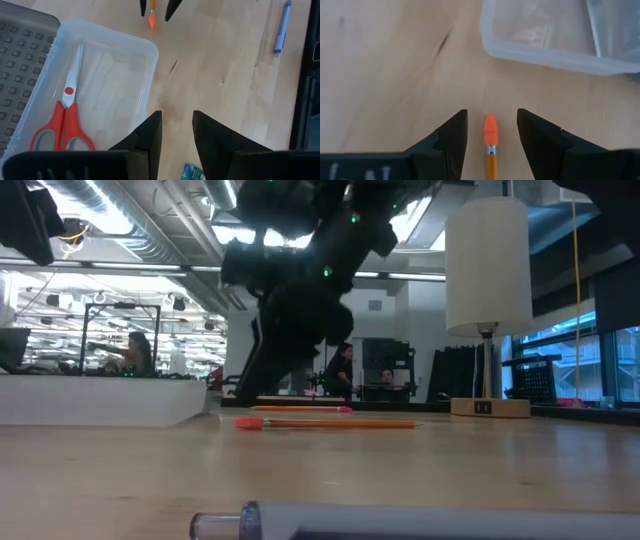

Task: Pack school essentials
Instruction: Put the orange pencil into the transparent supply box

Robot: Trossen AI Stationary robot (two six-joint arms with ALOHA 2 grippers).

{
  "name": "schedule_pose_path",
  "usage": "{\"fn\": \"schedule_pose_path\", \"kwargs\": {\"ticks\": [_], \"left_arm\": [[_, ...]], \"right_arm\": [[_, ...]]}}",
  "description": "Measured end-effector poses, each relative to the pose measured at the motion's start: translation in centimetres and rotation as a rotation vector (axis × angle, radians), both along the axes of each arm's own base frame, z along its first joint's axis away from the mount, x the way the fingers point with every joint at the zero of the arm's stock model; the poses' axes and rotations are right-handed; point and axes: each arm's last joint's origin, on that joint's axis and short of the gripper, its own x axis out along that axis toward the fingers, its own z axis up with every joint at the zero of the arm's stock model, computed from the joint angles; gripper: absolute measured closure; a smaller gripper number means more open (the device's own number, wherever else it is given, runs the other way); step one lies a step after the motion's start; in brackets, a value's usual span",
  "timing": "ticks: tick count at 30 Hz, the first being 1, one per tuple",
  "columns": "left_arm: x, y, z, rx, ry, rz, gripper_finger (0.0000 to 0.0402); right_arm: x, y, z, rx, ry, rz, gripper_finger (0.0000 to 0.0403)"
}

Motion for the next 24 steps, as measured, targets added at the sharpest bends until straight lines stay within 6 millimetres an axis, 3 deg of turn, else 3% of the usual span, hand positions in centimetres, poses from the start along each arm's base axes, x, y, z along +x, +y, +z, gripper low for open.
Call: {"fn": "schedule_pose_path", "kwargs": {"ticks": [8,18,24], "left_arm": [[0.0,0.1,0.0,0.011,-0.011,0.008,0.0301],[0.0,0.1,0.0,0.011,-0.011,0.009,0.0298],[0.0,0.0,0.0,0.010,-0.012,0.009,0.0298]], "right_arm": [[0.2,-0.3,-1.8,-0.005,0.042,-0.006,0.0229],[0.1,-0.7,-2.1,-0.006,0.060,-0.021,0.0231],[0.1,-1.2,-2.6,0.039,0.083,-0.001,0.0263]]}}
